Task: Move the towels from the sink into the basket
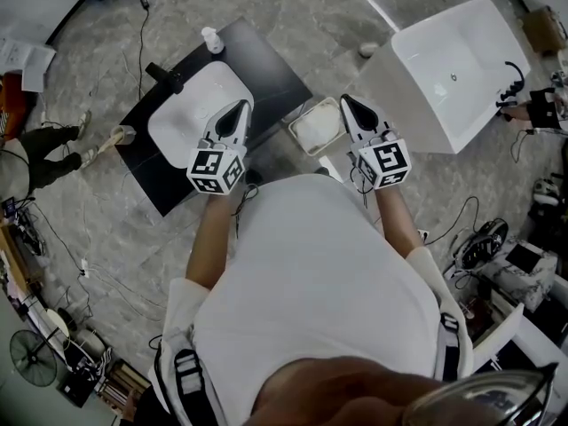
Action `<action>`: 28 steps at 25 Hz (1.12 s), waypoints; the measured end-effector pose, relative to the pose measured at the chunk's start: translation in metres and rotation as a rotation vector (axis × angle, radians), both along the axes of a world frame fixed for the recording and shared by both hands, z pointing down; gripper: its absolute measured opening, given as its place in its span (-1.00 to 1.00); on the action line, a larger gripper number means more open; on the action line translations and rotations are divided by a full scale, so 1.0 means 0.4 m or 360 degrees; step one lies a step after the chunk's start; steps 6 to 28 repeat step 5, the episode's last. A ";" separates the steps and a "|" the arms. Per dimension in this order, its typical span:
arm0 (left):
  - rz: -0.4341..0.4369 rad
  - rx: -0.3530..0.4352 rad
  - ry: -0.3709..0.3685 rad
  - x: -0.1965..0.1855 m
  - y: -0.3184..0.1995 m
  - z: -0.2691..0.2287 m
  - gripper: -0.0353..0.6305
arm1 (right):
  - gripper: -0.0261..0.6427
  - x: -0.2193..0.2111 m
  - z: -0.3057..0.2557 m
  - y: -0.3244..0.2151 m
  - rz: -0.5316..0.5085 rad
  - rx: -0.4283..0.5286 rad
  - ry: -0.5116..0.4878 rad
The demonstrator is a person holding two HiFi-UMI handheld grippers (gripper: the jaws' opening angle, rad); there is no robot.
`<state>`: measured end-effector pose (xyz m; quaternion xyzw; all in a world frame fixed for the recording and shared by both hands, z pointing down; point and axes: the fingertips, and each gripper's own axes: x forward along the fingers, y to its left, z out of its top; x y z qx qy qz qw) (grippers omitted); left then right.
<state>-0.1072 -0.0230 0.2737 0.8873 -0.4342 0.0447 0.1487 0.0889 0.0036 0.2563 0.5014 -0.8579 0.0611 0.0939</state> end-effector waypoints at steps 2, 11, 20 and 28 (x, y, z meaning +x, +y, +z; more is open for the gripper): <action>0.0000 -0.0010 -0.0001 -0.007 0.001 0.005 -0.86 | -0.94 -0.004 -0.004 -0.002 0.0003 0.0005 -0.0002; -0.0005 -0.0021 -0.0004 -0.017 0.007 0.012 -0.86 | -0.94 -0.013 -0.007 -0.001 -0.0002 0.0009 -0.0007; -0.0005 -0.0021 -0.0004 -0.017 0.007 0.012 -0.86 | -0.94 -0.013 -0.007 -0.001 -0.0002 0.0009 -0.0007; -0.0005 -0.0021 -0.0004 -0.017 0.007 0.012 -0.86 | -0.94 -0.013 -0.007 -0.001 -0.0002 0.0009 -0.0007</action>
